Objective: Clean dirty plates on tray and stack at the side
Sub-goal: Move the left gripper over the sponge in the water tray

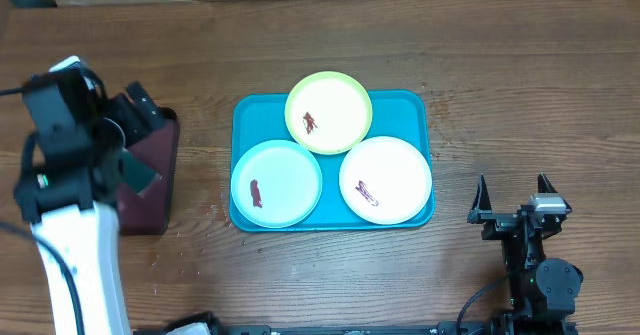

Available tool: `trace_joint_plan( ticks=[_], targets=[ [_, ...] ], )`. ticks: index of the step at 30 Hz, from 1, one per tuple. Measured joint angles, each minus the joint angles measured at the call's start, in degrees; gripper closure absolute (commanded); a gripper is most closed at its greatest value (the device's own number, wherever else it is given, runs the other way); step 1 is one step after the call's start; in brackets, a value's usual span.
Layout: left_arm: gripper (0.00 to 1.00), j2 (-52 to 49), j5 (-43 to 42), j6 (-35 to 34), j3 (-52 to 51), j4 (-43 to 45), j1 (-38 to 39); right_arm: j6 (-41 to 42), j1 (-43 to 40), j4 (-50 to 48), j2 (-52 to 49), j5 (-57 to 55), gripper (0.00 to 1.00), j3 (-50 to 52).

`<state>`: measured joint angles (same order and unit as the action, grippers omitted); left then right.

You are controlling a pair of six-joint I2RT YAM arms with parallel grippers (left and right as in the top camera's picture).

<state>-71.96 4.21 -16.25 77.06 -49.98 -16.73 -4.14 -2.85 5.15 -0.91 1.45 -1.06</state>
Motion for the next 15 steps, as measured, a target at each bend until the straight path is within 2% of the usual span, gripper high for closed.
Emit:
trace_joint_plan(
  ticks=[8,11,15],
  targets=[
    [0.00,-10.7,-11.6,0.0,2.5,-0.7,-12.3,0.0,0.0,0.0,0.0,0.0,0.00,0.0],
    [0.00,-15.2,-16.0,0.0,2.6,-2.7,-13.9,0.0,0.0,0.0,0.0,0.0,0.00,0.0],
    [0.00,-21.0,-17.0,0.0,2.6,-4.4,-14.0,0.0,0.0,0.0,0.0,0.0,0.00,0.0]
  ],
)
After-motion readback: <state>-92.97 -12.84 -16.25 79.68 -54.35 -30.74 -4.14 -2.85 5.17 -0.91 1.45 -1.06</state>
